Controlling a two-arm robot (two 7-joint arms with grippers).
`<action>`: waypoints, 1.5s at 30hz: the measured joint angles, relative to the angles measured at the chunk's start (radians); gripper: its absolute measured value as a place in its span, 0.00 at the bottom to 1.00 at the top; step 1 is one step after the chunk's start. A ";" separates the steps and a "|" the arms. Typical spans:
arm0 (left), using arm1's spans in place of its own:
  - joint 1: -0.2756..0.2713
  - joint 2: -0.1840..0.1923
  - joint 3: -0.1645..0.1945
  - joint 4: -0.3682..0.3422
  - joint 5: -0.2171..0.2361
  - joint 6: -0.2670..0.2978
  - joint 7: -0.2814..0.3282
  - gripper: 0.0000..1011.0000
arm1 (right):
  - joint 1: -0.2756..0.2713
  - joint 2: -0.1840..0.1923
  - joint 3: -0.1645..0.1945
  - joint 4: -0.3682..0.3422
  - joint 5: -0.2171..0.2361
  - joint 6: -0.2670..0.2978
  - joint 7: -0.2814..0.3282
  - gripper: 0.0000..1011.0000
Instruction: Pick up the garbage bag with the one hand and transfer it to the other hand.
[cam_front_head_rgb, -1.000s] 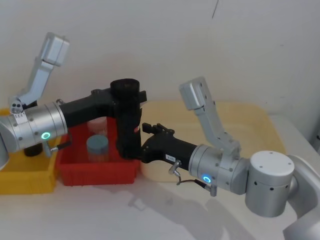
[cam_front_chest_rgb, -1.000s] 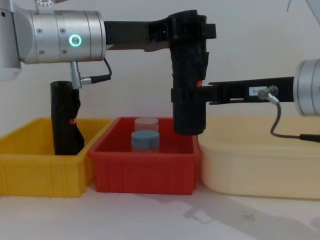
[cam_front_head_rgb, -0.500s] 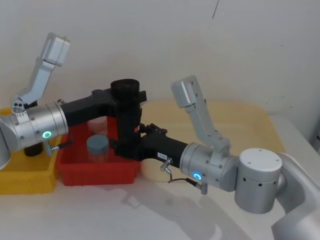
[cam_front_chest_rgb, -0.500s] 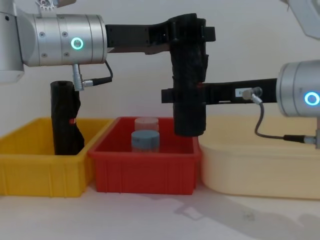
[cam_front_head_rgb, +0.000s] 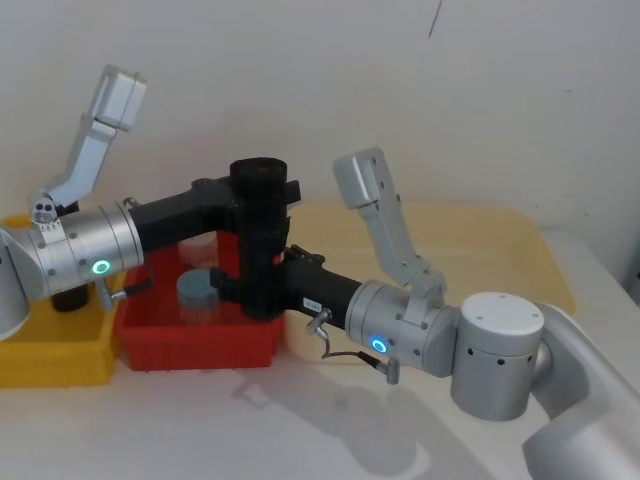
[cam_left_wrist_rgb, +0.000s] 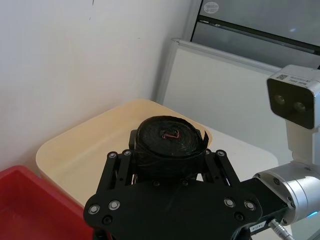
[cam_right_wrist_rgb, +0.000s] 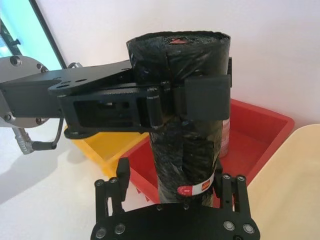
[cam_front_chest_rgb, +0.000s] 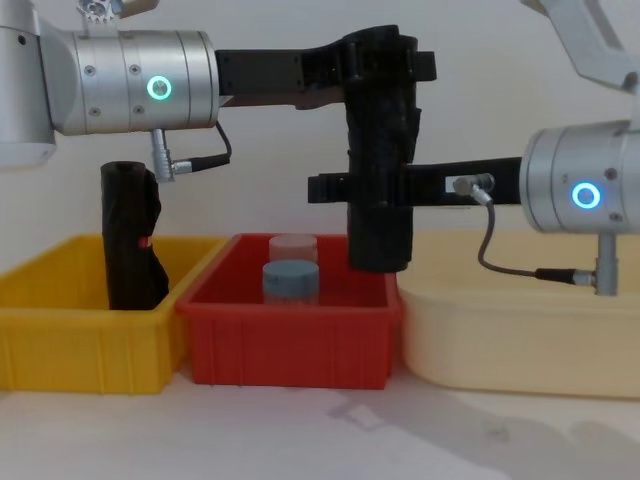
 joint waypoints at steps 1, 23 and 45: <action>0.000 0.000 0.001 0.001 -0.001 0.000 -0.001 0.55 | 0.002 -0.003 -0.001 0.004 0.001 0.000 -0.002 0.92; -0.008 0.000 0.009 0.011 -0.010 -0.003 -0.010 0.59 | 0.016 -0.022 -0.004 0.027 0.008 -0.003 -0.016 0.47; 0.021 0.021 -0.009 -0.035 -0.011 0.003 0.069 0.99 | -0.005 -0.045 0.049 0.022 0.016 -0.040 -0.112 0.47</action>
